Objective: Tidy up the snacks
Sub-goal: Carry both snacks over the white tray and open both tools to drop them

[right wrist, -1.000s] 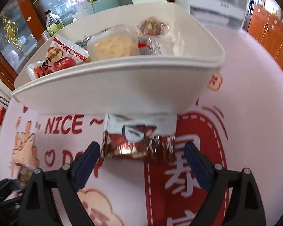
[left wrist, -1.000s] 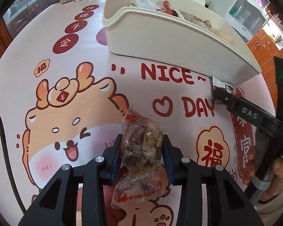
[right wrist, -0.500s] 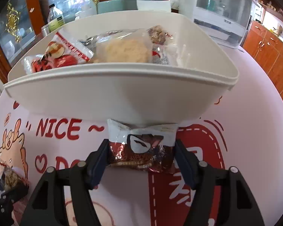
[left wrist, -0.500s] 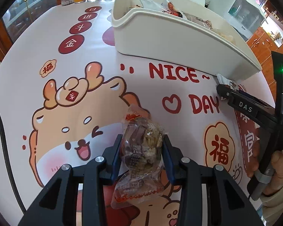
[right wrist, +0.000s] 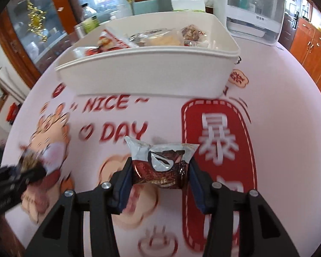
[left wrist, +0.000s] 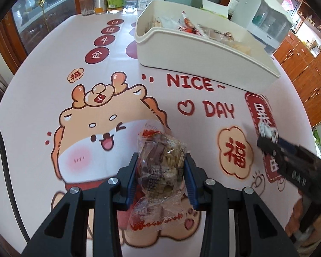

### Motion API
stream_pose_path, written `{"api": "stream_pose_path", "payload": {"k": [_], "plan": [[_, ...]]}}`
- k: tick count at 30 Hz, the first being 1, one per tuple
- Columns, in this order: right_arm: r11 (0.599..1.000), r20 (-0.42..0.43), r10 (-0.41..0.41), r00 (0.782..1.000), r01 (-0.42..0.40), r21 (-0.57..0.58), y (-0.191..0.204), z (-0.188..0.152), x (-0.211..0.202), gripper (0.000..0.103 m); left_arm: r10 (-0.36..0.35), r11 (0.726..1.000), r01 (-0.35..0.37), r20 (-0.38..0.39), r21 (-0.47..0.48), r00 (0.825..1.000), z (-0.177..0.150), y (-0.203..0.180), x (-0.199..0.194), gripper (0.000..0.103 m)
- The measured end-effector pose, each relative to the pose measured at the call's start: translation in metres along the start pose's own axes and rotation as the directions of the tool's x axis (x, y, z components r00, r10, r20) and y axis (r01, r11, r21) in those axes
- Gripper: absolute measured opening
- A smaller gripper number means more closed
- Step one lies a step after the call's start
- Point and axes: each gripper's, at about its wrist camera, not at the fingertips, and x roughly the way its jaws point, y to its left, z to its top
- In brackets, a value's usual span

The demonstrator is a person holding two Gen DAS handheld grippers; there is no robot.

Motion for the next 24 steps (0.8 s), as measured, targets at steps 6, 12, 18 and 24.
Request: {"api": "stream_pose_path", "payload": {"k": [6,12,18,24], "plan": [[0.999,0.01,0.051,0.999,-0.051,-0.015,-0.001,-0.024,-0.038,0.049,-0.012,1.0,0.012,0.05,0.006,0.999,-0.011,-0.024,-0.03,0.037],[0.997,0.077,0.077,0.994,-0.076,-0.018,-0.009,-0.021,-0.079,0.049,-0.035,0.999,0.032,0.079,0.042,0.996,0.0,-0.052,-0.062,0.037],[0.996,0.19,0.089,0.978,-0.085,-0.029,-0.014,0.006,-0.126,0.049,-0.057,0.995,0.044,0.144,0.094,0.988,0.034,-0.078,-0.109,0.037],[0.993,0.32,0.101,0.942,-0.078,-0.086,-0.004,0.045,-0.178,0.049,-0.044,0.985,0.002,0.235,0.174,0.971,0.077,-0.099,-0.155,0.038]]}}
